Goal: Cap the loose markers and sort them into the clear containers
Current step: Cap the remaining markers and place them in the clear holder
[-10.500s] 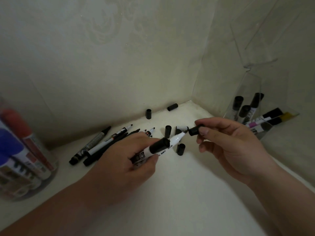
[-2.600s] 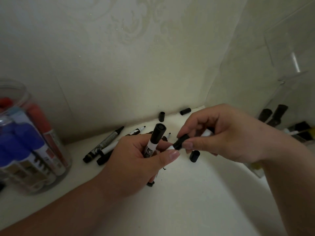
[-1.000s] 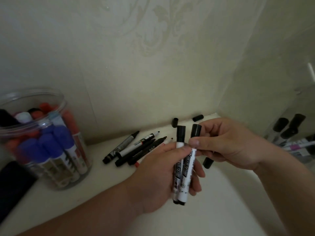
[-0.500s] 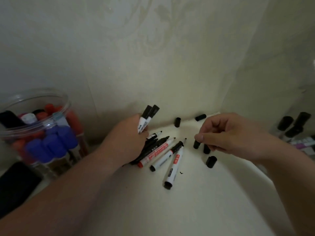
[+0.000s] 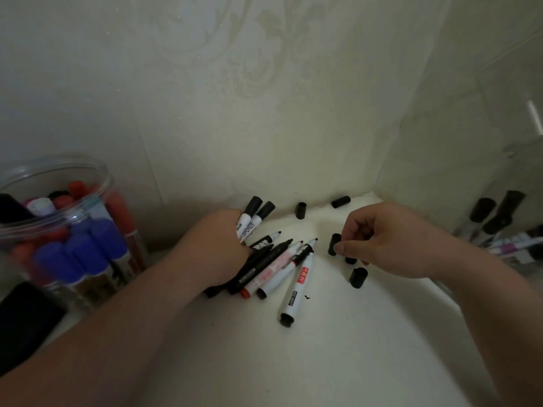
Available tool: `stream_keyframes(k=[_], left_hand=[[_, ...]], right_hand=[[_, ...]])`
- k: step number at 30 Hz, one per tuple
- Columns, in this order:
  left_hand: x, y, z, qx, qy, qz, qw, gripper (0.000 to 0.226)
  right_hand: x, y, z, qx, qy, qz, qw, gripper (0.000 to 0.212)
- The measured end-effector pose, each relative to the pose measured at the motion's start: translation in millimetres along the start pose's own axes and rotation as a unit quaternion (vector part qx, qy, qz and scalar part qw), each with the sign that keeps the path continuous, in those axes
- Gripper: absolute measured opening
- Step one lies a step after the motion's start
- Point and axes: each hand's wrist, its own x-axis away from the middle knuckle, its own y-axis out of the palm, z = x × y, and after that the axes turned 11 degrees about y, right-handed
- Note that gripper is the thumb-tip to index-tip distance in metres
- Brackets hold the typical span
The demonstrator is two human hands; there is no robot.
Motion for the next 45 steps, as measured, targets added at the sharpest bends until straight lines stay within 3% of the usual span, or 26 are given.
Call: stream_keyframes(k=[3, 6, 9, 12, 14, 17, 22, 28, 33, 37, 45], left_hand=[[-0.4, -4.1, 2.8, 0.026, -0.004, 0.056, 0.998, 0.027], [-2.0, -16.2, -5.4, -0.020, 0.003, 0.095, 0.995, 0.030], [-2.3, -20.9, -14.6, -0.093, 0.023, 0.023, 0.995, 0.029], [0.1, -18.5, -13.6, -0.165, 0.011, -0.084, 0.983, 0.010], [-1.4, -15.1, -15.1, -0.175, 0.008, -0.129, 0.976, 0.023], [-2.8, -10.9, -14.0, -0.121, -0.003, -0.119, 0.985, 0.028], [4.8, 3.0, 2.8, 0.082, -0.037, -0.104, 0.991, 0.022], [6.4, 13.7, 10.4, 0.072, 0.001, -0.049, 0.996, 0.038], [8.2, 16.9, 17.4, 0.059, 0.058, -0.047, 0.995, 0.036], [9.3, 18.6, 22.2, 0.047, 0.057, -0.020, 0.997, 0.030], [0.4, 36.3, 31.4, 0.012, 0.091, 0.009, 0.996, 0.029]], right_hand=[[3.5, 3.4, -4.7, 0.045, -0.022, 0.021, 0.999, 0.019], [13.9, 8.5, -14.2, 0.095, -0.039, 0.012, 0.995, 0.018], [22.9, 18.9, -22.0, 0.179, -0.053, -0.003, 0.982, 0.018], [29.2, 27.8, -27.3, 0.240, -0.049, -0.042, 0.969, 0.017], [30.4, 30.3, -27.7, 0.247, -0.042, -0.070, 0.966, 0.017], [29.3, 29.0, -26.6, 0.240, -0.030, -0.086, 0.967, 0.019], [30.2, 21.7, -23.7, 0.255, -0.014, -0.085, 0.963, 0.017], [27.1, 19.6, -19.8, 0.249, -0.006, -0.082, 0.965, 0.018], [24.3, 4.3, -16.3, 0.172, -0.047, -0.107, 0.978, 0.010], [22.2, -24.3, -6.9, -0.037, -0.054, -0.113, 0.991, 0.015], [-3.7, -30.7, 13.7, -0.306, 0.004, -0.025, 0.952, 0.007]])
